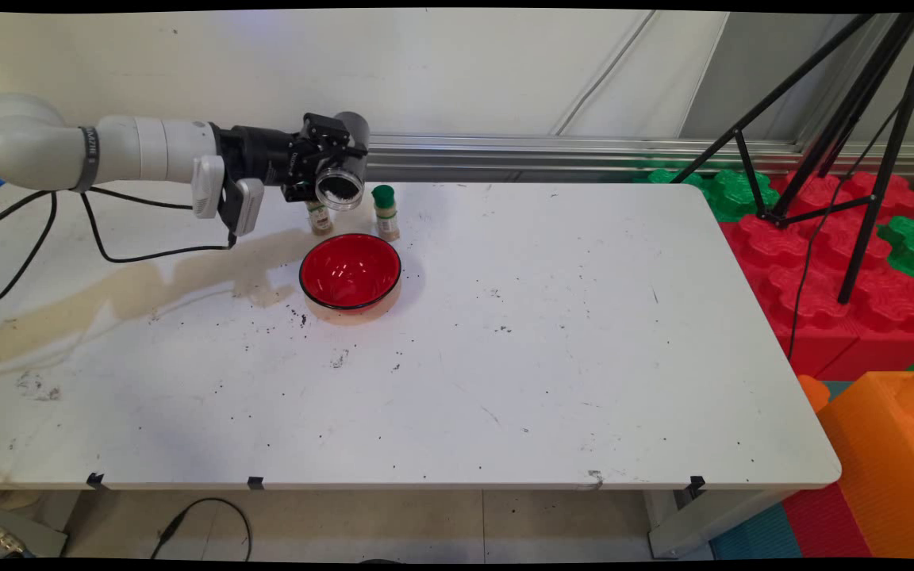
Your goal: Pour the black seasoning powder in the red bowl
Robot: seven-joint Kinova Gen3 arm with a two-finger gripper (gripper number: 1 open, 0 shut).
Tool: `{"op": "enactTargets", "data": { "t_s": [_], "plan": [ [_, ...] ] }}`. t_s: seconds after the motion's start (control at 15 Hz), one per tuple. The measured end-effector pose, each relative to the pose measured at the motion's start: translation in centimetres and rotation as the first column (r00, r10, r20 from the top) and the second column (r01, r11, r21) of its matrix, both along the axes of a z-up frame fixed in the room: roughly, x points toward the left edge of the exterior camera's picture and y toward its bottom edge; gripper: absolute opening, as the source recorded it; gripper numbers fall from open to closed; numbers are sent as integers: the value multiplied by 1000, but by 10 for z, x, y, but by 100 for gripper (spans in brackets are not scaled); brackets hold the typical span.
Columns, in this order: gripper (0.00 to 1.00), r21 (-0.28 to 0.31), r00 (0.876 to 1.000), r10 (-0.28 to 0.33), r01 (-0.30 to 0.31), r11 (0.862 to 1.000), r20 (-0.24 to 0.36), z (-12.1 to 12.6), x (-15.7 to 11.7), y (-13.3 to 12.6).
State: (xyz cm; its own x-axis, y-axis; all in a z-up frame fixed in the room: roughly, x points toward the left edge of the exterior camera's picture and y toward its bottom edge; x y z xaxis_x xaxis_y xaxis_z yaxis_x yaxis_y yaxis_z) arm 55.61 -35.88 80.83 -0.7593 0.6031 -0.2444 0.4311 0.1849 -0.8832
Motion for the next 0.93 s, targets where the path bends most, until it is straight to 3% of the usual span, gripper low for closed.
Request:
{"op": "enactTargets", "data": {
  "t_s": [0.93],
  "plan": [
    [0,-141,982,-61,87,986,177,2,-2,9]
  ]
}}
